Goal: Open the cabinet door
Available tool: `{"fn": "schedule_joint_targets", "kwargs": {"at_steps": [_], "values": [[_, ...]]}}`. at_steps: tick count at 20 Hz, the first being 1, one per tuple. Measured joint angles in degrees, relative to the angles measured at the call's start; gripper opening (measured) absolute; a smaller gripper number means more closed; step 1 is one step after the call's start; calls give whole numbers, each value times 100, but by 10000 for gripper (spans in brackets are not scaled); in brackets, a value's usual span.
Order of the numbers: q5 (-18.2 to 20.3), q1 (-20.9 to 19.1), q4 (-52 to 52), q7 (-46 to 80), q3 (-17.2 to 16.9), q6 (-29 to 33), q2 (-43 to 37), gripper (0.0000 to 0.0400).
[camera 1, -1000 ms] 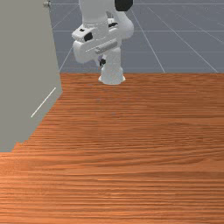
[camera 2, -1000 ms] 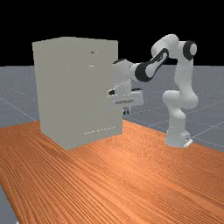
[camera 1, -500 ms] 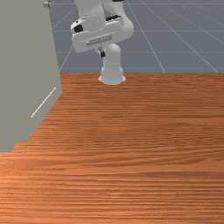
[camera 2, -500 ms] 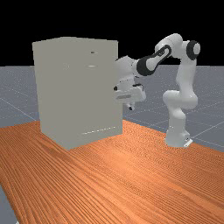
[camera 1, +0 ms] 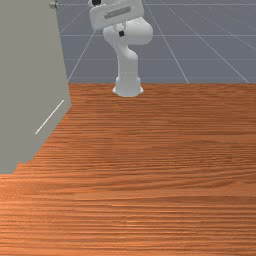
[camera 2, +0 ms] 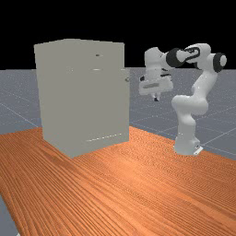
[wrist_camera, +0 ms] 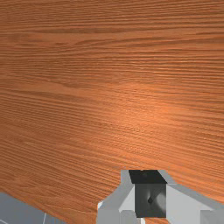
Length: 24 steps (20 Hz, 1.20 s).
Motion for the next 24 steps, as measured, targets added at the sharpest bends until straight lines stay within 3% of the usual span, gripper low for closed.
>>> {"fn": "schedule_joint_targets", "kwargs": {"at_steps": [3,6,13,17,19,24], "values": [[-255,-266,-68,-116,-243,-490,-751,0],[-567,-623,56,-171,-485,-597,-1180,0],[-1155,-1253,698,-481,-1291,-687,-1304,0],[-1273,-1416,838,-545,-1549,-617,-1314,0],[-1221,-1455,894,-555,-1788,-157,-1225,0],[-1205,-1523,814,-699,-2559,2011,-734,0]]}}
